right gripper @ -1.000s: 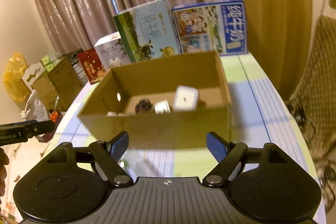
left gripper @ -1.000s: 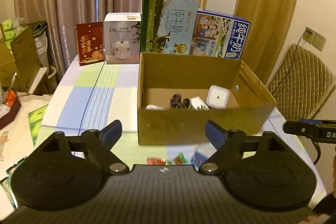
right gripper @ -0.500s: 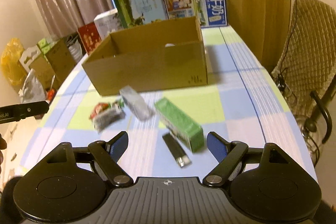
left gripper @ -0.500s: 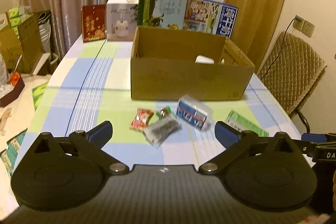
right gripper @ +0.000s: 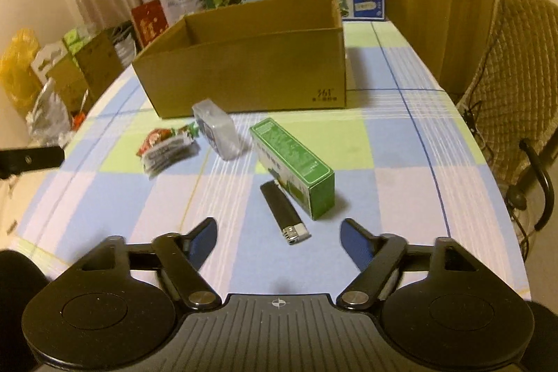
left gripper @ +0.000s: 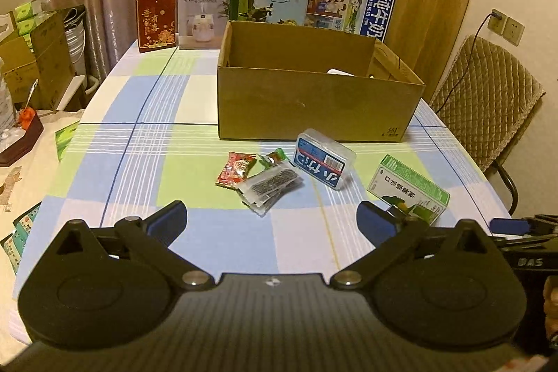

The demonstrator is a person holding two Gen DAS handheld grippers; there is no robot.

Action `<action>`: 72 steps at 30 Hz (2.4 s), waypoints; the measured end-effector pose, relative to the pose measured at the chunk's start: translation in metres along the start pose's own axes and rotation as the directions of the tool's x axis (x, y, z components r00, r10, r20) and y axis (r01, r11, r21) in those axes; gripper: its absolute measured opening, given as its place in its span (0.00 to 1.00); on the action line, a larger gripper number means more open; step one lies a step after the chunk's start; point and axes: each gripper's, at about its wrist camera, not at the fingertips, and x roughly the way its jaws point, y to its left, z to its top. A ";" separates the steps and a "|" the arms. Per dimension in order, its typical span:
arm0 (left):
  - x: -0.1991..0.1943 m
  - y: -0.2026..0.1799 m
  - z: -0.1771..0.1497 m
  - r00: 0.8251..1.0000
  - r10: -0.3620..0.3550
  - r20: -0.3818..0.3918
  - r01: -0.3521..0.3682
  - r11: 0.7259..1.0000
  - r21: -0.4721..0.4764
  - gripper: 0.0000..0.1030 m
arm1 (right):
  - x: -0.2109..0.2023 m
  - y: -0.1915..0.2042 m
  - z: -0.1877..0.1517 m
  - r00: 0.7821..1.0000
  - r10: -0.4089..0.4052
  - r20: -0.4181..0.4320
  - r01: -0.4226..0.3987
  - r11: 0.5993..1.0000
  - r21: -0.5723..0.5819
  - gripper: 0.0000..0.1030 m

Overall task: Organize objects
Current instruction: 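Withdraw both tools from the box toward the lighter and snack packet, then grasp the black lighter with the right tool while the left tool grasps the clear snack packet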

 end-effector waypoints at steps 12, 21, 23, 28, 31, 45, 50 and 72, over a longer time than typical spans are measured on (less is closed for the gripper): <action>0.036 0.001 0.001 0.999 -0.020 -0.034 0.020 1.000 0.001 0.99 | 0.060 -0.003 0.004 0.997 -0.011 -0.078 0.005 0.997 -0.072 0.37; 0.065 0.004 0.002 0.996 -0.056 -0.068 0.056 0.998 -0.002 0.99 | 0.094 0.002 0.003 0.993 -0.045 -0.112 0.029 0.990 -0.135 0.30; 0.070 0.005 0.002 0.995 -0.062 -0.074 0.062 0.998 -0.001 0.99 | 0.100 0.003 0.003 0.991 -0.050 -0.121 0.033 0.990 -0.139 0.29; 0.081 0.006 0.005 0.994 -0.074 -0.084 0.075 0.997 0.007 0.99 | 0.106 0.012 0.004 0.993 -0.065 -0.101 0.045 0.982 -0.184 0.22; 0.088 0.008 0.006 0.993 -0.079 -0.090 0.080 0.997 0.014 0.99 | 0.112 0.016 0.007 0.993 -0.062 -0.102 0.042 0.982 -0.186 0.20; 0.139 0.008 0.022 0.986 -0.106 -0.132 0.131 0.973 0.192 0.67 | 0.124 0.024 0.027 0.995 -0.033 -0.094 0.020 0.991 -0.133 0.19; 0.168 0.001 0.018 0.985 -0.087 -0.151 0.130 0.944 0.303 0.66 | 0.128 0.025 0.027 0.994 -0.029 -0.101 0.015 0.991 -0.133 0.19; 0.161 -0.017 -0.023 0.973 -0.075 -0.220 0.131 0.958 0.255 0.43 | 0.125 0.027 0.017 0.995 -0.021 -0.095 0.006 0.988 -0.154 0.19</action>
